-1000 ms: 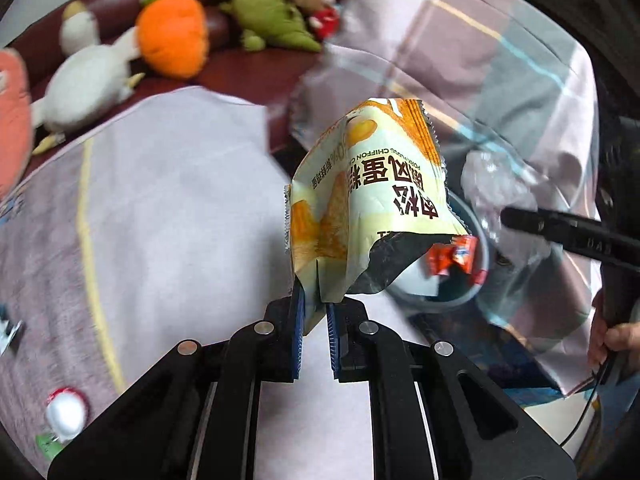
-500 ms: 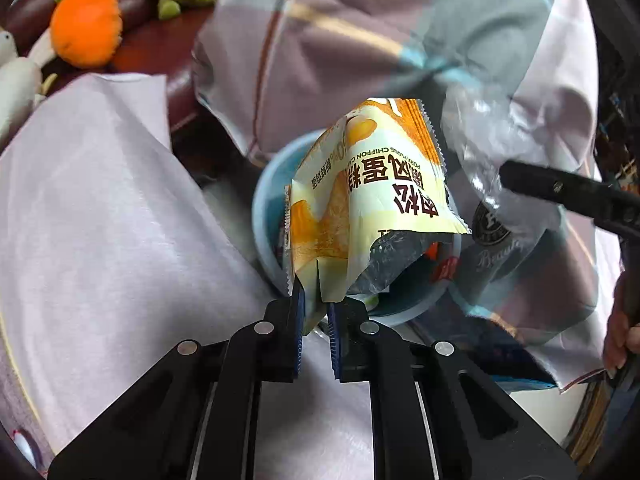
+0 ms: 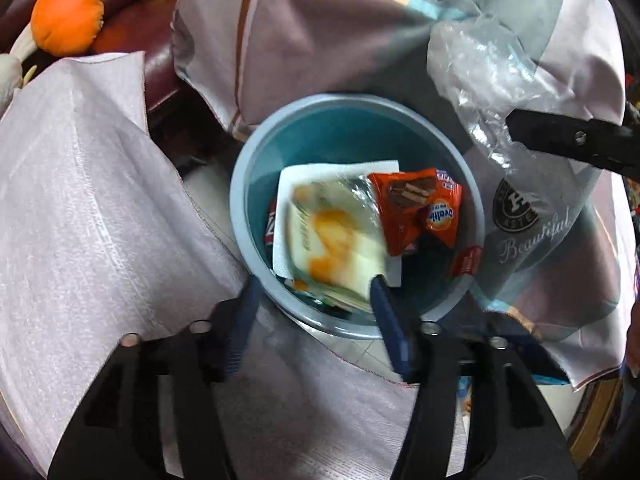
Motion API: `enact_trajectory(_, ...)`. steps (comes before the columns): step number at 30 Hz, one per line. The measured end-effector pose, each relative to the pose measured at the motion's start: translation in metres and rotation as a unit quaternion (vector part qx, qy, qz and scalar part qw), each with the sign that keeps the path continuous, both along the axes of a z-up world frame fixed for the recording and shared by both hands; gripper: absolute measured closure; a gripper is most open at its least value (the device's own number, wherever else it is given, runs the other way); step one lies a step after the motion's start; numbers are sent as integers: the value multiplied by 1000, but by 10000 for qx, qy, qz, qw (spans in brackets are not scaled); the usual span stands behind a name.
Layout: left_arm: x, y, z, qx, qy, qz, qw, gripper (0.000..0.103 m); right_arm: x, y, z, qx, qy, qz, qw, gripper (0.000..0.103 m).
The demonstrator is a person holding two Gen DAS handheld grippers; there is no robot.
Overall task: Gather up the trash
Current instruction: 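Carry the snack bag and plastic wrappers over the teal bin and release both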
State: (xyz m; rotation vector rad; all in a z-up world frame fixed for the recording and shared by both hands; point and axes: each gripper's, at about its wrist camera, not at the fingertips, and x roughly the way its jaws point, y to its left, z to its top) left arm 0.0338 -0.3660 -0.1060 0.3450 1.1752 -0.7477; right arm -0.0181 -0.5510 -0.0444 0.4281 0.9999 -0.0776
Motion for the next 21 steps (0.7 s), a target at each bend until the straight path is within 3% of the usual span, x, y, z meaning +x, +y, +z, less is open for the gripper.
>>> enact_trajectory(12,6,22,19,-201,-129,235,9994,18,18,6,-10,-53,169,30,9998,57)
enact_trajectory(15,7,26,23,-211,-182,275,9992,16,24,9,-13,-47,226,41,9997,44)
enact_trajectory(21,7,29,26,-129,-208,343,9991,13,27,16,-13,-100,289,85,9995,33)
